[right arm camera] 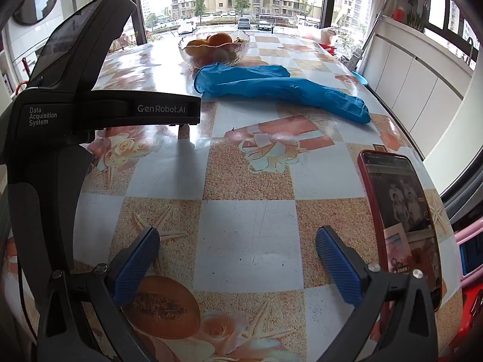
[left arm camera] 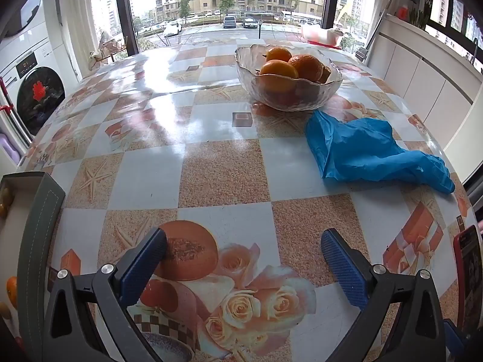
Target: Organize fruits
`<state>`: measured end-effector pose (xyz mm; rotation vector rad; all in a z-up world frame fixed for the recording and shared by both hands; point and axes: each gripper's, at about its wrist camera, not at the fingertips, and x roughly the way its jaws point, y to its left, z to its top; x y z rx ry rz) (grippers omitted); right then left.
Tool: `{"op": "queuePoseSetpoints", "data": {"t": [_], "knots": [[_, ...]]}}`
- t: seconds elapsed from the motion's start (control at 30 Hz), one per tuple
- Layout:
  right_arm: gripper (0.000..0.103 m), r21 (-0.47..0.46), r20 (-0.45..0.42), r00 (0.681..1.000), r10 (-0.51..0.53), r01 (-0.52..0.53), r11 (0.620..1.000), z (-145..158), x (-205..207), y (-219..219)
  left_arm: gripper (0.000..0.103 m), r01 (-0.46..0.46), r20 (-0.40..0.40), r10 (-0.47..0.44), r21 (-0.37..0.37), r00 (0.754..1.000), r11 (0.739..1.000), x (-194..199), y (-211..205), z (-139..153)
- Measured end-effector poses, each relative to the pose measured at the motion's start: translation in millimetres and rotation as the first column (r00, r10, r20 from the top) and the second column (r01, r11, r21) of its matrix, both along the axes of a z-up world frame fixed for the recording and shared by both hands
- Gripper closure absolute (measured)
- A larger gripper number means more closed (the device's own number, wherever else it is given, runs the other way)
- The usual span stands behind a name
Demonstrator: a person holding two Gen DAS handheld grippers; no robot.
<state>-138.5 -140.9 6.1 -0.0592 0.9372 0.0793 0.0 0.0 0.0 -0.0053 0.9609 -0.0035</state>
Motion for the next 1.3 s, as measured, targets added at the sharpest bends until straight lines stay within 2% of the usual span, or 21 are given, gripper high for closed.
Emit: {"op": "queuePoseSetpoints", "data": {"t": [1.3], "knots": [[0.0,-0.001,-0.001,1.0,-0.002,0.002,1.0,-0.9,0.7,0.0,0.0,-0.001,0.004,0.001,-0.012,1.0,1.0,-0.1,0.3,0.0]]}}
